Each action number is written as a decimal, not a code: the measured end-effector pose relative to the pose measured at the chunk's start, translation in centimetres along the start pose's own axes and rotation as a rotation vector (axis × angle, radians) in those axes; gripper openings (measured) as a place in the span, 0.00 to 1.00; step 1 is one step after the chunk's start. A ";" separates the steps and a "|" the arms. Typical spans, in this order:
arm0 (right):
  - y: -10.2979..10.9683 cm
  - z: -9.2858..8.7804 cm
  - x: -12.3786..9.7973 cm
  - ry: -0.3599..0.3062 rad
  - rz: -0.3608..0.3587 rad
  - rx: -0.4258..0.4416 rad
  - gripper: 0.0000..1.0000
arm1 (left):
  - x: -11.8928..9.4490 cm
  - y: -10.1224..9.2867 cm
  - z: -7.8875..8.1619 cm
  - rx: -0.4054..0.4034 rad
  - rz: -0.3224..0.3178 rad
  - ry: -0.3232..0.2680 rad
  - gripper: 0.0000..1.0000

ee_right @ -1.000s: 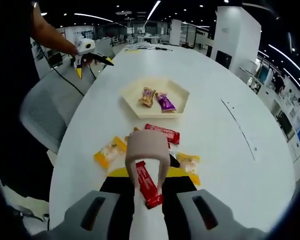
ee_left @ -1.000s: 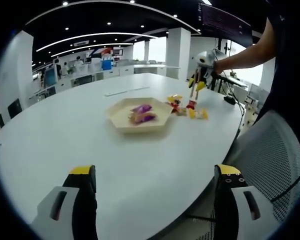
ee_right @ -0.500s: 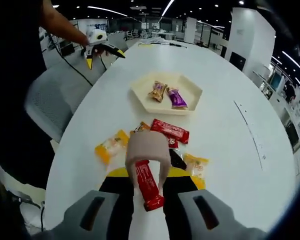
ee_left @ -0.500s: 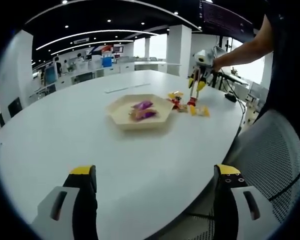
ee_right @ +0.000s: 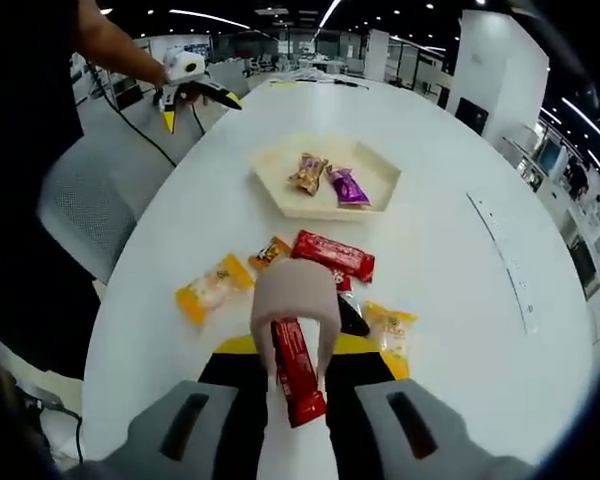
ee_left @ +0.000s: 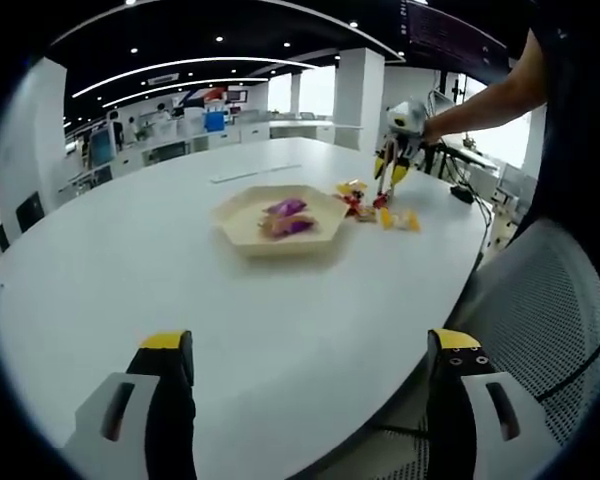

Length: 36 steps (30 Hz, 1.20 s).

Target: Place the target food into the container with the food tongs after gripping and lifting it, then release it inside without dropping or visibly crushing the food.

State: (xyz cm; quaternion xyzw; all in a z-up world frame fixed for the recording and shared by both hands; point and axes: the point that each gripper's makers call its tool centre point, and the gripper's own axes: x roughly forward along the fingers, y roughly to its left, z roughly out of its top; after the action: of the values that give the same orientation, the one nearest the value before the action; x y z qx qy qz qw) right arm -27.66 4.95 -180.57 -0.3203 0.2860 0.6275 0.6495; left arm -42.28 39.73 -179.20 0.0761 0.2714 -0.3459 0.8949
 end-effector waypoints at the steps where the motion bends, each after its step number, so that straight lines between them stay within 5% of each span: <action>1: 0.0 -0.2 0.1 0.016 -0.014 -0.001 0.21 | 0.0 0.1 0.0 0.000 0.001 -0.001 0.94; 17: -0.1 -0.2 -0.1 0.000 -0.060 0.205 0.15 | -0.1 0.2 0.0 0.006 0.009 -0.002 0.93; 26: -1.8 1.3 -2.1 -0.071 -0.141 0.340 0.16 | -0.1 0.1 0.2 0.013 0.009 -0.008 0.93; 36: -3.7 4.1 -4.8 -0.078 -0.214 0.320 0.16 | -0.1 0.2 0.4 0.012 0.006 -0.022 0.95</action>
State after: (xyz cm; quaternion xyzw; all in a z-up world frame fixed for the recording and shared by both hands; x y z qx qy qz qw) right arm -24.35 5.09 -174.10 -0.2168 0.3210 0.5134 0.7657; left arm -42.05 39.77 -178.87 0.0783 0.2595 -0.3456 0.8984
